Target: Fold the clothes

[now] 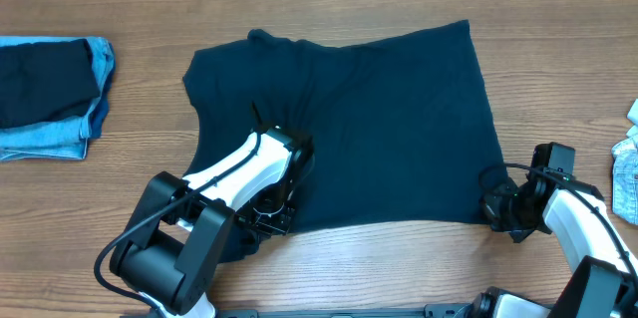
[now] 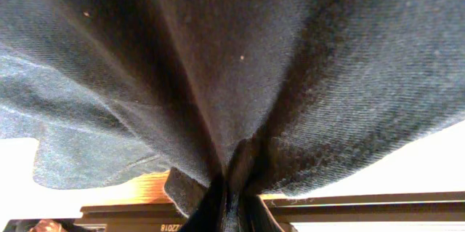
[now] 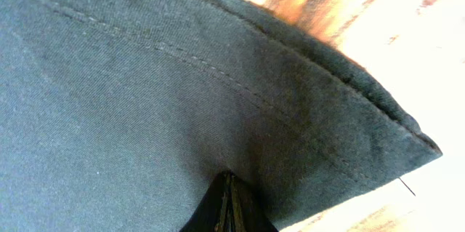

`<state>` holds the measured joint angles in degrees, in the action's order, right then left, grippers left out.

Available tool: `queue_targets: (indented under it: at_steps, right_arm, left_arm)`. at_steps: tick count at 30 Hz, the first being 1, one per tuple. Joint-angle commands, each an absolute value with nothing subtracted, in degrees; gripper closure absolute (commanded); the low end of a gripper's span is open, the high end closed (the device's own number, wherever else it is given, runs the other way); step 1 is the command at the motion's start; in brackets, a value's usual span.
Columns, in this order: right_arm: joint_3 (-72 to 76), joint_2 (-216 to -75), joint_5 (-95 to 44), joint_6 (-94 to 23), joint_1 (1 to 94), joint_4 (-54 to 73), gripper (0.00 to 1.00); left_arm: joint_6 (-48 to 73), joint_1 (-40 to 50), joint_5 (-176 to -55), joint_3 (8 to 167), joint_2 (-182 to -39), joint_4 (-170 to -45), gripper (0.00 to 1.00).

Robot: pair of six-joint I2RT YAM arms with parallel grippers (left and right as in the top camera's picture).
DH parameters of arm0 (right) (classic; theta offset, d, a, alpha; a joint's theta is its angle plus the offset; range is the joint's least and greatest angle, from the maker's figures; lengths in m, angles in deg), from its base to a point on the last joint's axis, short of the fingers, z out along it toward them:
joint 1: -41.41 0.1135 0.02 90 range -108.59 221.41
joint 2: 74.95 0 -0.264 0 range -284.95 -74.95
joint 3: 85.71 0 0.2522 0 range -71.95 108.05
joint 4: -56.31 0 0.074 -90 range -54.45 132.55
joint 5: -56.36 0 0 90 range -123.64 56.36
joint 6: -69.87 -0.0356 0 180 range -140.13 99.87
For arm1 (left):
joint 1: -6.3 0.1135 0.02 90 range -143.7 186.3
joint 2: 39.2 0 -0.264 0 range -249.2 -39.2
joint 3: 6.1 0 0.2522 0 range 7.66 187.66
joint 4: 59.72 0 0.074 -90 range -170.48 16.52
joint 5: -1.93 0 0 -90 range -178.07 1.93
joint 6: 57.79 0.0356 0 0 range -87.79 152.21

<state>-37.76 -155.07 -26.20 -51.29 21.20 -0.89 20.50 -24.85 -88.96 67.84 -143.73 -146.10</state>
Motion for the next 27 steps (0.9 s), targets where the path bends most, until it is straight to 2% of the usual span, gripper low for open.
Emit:
queue_targets:
  at_steps: [1,7,9,10,13,20,21,23,27]
  right_arm:
    - [-39.09,-156.19,-33.37,-52.75,21.09,-1.42,0.96]
    - [-35.7,-155.84,-31.25,-49.86,21.09,-1.66,0.92]
    - [-33.91,-155.42,-30.96,-49.69,21.09,-2.23,0.9]
    - [-32.99,-155.09,-30.99,-49.69,21.09,-2.66,0.89]
    - [-30.24,-153.91,-30.96,-49.67,21.09,-3.93,0.83]
    - [-27.44,-152.73,-30.99,-48.6,21.09,-5.57,0.74]
    - [-27.44,-152.73,-30.99,-48.6,21.09,-5.64,0.71]
    - [-27.44,-152.73,-30.96,-48.64,21.09,-5.68,0.59]
    - [-27.46,-152.73,-28.25,-48.66,21.09,-7.58,0.45]
  left_arm:
    - [19.72,-25.09,-87.64,67.38,-144.63,-146.36,0.92]
    - [19.69,-25.09,-87.67,67.38,-144.63,-146.32,0.89]
    - [19.69,-25.12,-87.67,67.38,-144.63,-146.32,0.85]
    - [19.69,-25.12,-87.67,67.38,-144.63,-146.34,0.79]
    - [19.69,-25.12,-87.69,67.38,-144.63,-146.3,0.74]
    - [19.69,-25.12,-87.64,67.38,-144.63,-146.28,0.75]
    - [19.69,-25.12,-87.64,67.38,-144.63,-146.23,0.74]
    - [19.72,-25.09,-87.62,67.38,-144.63,-146.23,0.74]
    - [19.72,-25.12,-87.64,67.38,-144.63,-146.25,0.74]
